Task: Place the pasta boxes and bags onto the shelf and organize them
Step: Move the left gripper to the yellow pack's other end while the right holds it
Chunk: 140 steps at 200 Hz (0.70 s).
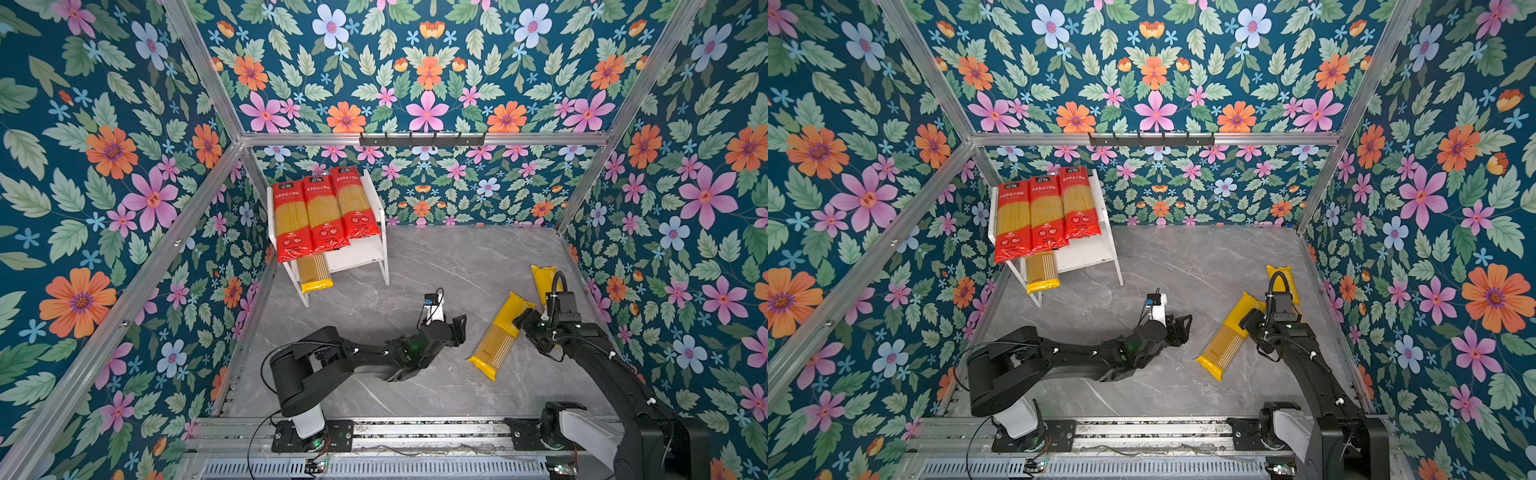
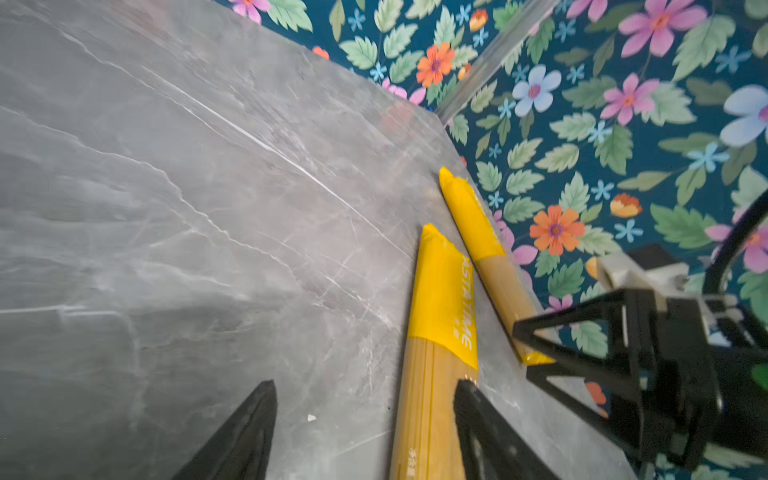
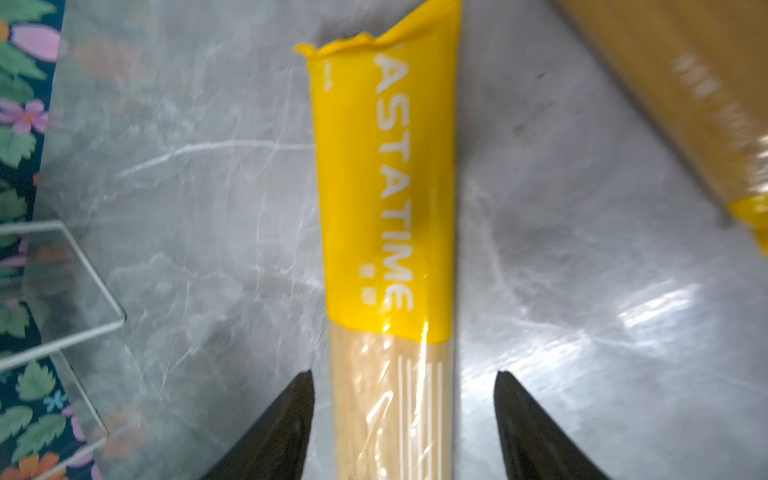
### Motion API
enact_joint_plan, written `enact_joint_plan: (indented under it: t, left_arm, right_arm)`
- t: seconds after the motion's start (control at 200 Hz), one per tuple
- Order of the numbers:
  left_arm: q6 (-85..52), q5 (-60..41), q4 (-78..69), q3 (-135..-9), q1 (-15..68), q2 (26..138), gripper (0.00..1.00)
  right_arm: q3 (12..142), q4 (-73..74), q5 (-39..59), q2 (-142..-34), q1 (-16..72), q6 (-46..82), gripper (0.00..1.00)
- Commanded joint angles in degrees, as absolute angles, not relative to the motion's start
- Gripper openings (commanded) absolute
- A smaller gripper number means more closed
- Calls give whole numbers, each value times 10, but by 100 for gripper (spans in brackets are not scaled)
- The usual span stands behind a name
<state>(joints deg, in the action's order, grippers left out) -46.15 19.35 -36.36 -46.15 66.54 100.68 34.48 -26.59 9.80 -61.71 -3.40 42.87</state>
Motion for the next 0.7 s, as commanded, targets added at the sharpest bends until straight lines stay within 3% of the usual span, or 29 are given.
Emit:
enact_joint_plan:
  t: [0.0,0.385,0.695]
  left_arm:
    - [-452,154,-348,-484,671,1035,70]
    - [-459,154,-366,-462,672,1032,71]
    - [-463,169,-385,-433,670,1012,71]
  right_arm:
    - [349,-232,87,-646,-45,419,70]
    - [363,-137,107,-783,-52,416,64]
    - [347,-111,133,-786,-52,404,31]
